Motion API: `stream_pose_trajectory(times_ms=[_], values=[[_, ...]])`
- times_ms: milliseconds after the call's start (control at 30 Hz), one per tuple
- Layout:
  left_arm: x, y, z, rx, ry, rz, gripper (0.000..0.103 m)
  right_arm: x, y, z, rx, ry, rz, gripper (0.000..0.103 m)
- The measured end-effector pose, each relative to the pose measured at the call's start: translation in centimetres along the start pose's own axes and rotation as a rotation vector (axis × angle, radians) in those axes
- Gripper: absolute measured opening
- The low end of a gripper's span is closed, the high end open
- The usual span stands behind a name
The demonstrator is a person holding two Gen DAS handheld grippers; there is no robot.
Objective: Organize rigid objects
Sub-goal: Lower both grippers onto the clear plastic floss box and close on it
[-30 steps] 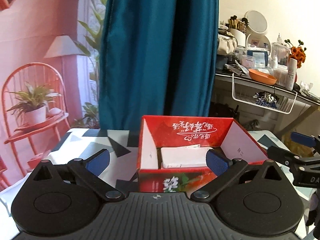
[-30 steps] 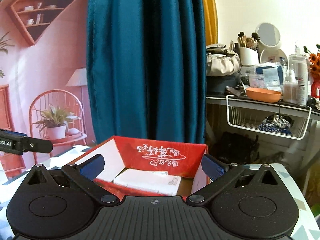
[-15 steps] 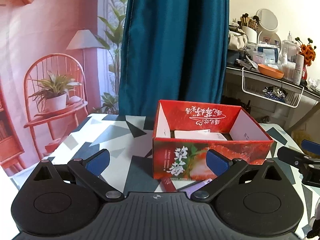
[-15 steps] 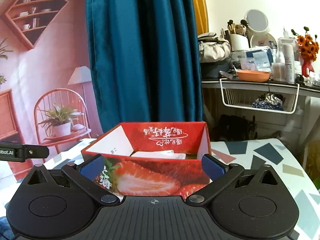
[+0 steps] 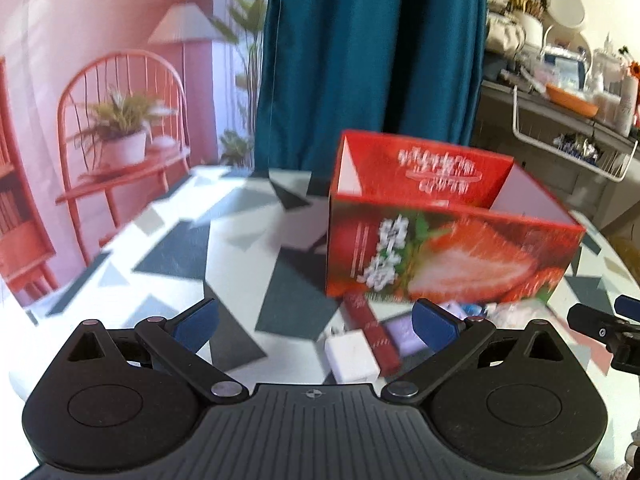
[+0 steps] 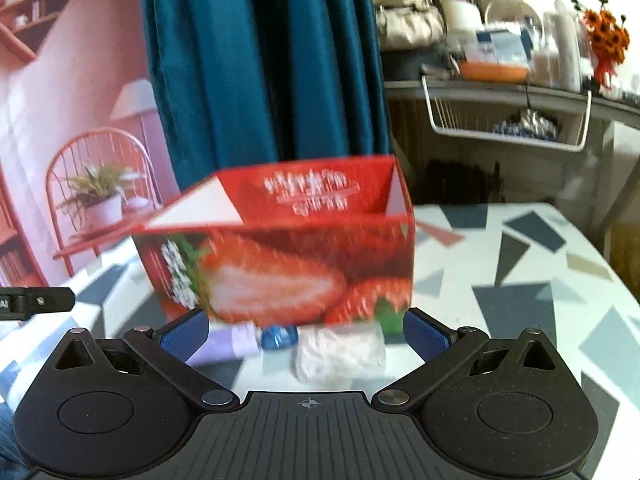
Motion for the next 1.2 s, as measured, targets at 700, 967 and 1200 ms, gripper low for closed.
stream_pose_trajectory(times_ms=[700,967,1200], values=[[-0.1,3.6,-3.9,0.143,0.0,-0.023,0.103,0.5,3.7,-4.9,0.068,-0.023,0.115,0.095],[-1.0,3.7,-4.1,0.14,0.017,-0.051,0.102,-1.4,3.5,-7.5,0.036,0.016,0.157,0.095],[-2.4,3.5,-5.1,0.176,0.061,-0.035,0.089,-2.5,4.2,-7.9,0.044,-0.032,0.138,0.089]])
Point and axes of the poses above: each gripper's, at about its wrist camera, not at the fingertips, and z roughly against the way its jaws point, x to its left, y to its underside, the point moved 10 cm from there along -z, roughly the way its jaws point, and after that the axes turned 15 degrees about z, right-handed, at the moved point
